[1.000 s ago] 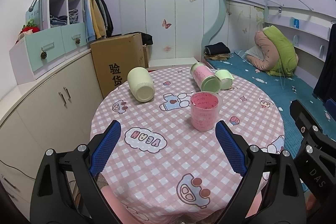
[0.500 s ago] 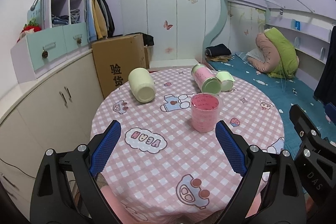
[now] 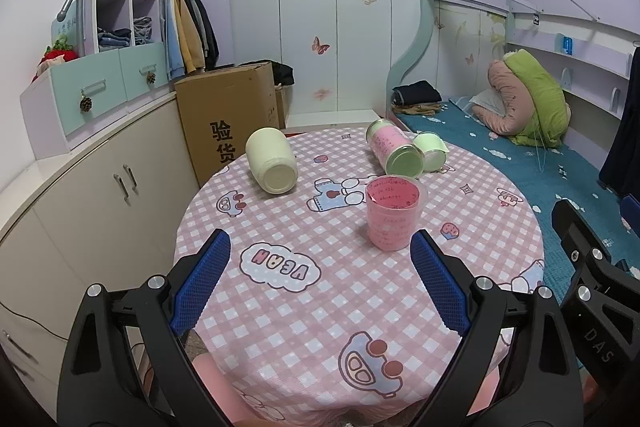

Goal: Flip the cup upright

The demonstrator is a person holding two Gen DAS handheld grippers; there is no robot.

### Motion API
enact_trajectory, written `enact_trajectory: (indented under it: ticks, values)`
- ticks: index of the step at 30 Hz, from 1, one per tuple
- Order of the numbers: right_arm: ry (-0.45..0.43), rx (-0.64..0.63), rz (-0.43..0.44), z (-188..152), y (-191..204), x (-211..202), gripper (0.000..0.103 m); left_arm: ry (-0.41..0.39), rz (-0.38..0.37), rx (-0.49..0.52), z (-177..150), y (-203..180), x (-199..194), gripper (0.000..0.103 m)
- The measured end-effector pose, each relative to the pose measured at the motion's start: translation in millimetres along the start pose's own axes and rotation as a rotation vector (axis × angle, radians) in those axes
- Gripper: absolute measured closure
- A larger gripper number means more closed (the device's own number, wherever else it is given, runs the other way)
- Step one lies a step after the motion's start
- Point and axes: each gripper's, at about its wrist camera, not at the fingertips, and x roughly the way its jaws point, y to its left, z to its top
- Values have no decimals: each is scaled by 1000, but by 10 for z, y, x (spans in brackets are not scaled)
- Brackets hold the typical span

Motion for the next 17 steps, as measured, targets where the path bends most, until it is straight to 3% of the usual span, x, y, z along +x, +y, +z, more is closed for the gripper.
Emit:
enact_trajectory:
  ticks: [8, 17]
  values:
    - [8, -3, -1, -11, 22, 17, 9, -3, -31, -5, -36, 23, 43, 11]
    - [9, 1, -5, -22, 13, 26, 9, -3, 5, -7, -23, 29, 53, 11]
